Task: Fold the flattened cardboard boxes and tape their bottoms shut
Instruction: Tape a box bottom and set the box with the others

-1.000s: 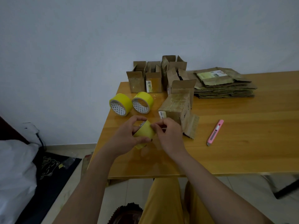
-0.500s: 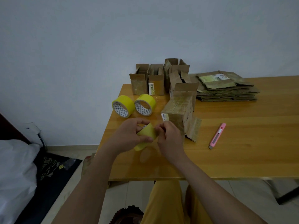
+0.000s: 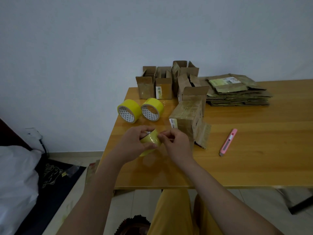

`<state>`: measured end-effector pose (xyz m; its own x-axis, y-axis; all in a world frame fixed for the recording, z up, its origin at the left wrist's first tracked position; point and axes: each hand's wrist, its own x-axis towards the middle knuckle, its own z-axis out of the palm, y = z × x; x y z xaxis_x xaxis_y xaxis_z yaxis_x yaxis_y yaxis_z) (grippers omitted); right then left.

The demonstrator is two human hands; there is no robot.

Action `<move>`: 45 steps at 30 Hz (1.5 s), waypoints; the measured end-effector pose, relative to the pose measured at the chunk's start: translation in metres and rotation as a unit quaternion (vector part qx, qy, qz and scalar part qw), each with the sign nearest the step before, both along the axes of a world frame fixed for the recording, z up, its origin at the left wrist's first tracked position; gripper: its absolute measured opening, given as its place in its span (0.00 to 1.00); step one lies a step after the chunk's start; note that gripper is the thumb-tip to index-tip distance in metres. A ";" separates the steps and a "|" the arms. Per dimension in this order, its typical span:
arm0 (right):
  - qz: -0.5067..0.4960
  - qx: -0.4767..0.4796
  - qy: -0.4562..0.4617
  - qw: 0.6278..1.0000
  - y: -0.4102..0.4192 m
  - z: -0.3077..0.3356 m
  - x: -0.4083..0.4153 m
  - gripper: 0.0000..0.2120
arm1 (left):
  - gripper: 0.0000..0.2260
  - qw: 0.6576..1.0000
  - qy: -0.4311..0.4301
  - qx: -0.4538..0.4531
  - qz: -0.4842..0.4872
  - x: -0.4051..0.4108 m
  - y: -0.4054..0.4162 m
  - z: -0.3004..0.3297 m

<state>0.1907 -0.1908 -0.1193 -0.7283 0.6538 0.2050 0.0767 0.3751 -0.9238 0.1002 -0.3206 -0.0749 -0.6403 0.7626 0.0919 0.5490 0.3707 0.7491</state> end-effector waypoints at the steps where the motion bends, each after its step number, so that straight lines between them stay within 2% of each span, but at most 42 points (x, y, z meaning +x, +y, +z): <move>1: -0.005 0.035 -0.003 0.999 -0.002 -0.001 -0.001 0.05 | 0.26 1.000 0.006 -0.001 0.001 0.001 0.001 -0.001; 4: -0.009 0.138 -0.024 0.990 -0.012 -0.008 -0.001 0.05 | 0.23 0.998 0.054 -0.037 0.008 0.005 0.004 0.001; 6: 0.007 0.145 -0.007 0.989 -0.018 -0.011 0.001 0.05 | 0.21 0.993 0.094 -0.069 0.020 0.003 0.006 0.003; 9: 0.014 0.114 0.029 0.993 -0.023 -0.012 0.001 0.07 | 0.22 0.990 0.099 -0.082 0.052 -0.004 0.004 0.008; 12: 0.014 0.032 0.042 0.999 -0.027 -0.008 0.001 0.09 | 0.16 0.987 0.110 -0.060 0.101 -0.010 0.000 0.009; 14: 0.027 -0.068 0.039 0.997 -0.028 -0.005 0.002 0.09 | 0.14 0.986 0.114 -0.025 0.122 -0.011 -0.005 0.008; 17: 0.021 -0.229 0.041 0.972 -0.023 0.007 0.007 0.08 | 0.17 0.996 0.045 0.009 0.075 -0.011 -0.017 0.003; 19: 0.006 -0.265 0.031 0.964 -0.016 0.008 0.009 0.07 | 0.17 0.999 0.001 0.000 0.043 -0.008 -0.024 0.000; 22: 0.033 -0.205 -0.065 0.976 -0.018 0.006 0.014 0.09 | 0.12 0.997 0.040 0.000 0.062 -0.013 -0.025 0.005; 25: 0.043 -0.161 -0.099 0.981 -0.021 0.003 0.021 0.14 | 0.19 0.974 0.149 -0.146 0.092 -0.032 -0.022 0.018; 28: 0.056 -0.071 -0.139 0.986 -0.014 0.000 0.026 0.17 | 0.26 0.952 0.163 -0.244 0.092 -0.041 -0.021 0.020; 31: 0.057 0.063 -0.244 0.966 -0.007 -0.010 0.029 0.21 | 0.26 0.938 0.187 -0.282 0.078 -0.033 -0.010 0.015; 34: 0.018 0.151 -0.285 0.946 -0.003 -0.016 0.031 0.21 | 0.25 0.933 0.198 -0.295 0.062 -0.024 0.005 0.012; 38: -0.016 0.159 -0.276 0.948 0.001 -0.014 0.032 0.19 | 0.29 0.930 0.206 -0.299 0.053 -0.023 0.015 0.009; 43: -0.007 0.132 -0.254 0.958 0.001 -0.009 0.036 0.13 | 0.28 0.920 0.252 -0.295 0.056 -0.020 0.021 0.009; 45: -0.012 0.128 -0.216 0.968 0.006 0.000 0.041 0.12 | 0.26 0.918 0.283 -0.267 0.070 -0.016 0.024 0.009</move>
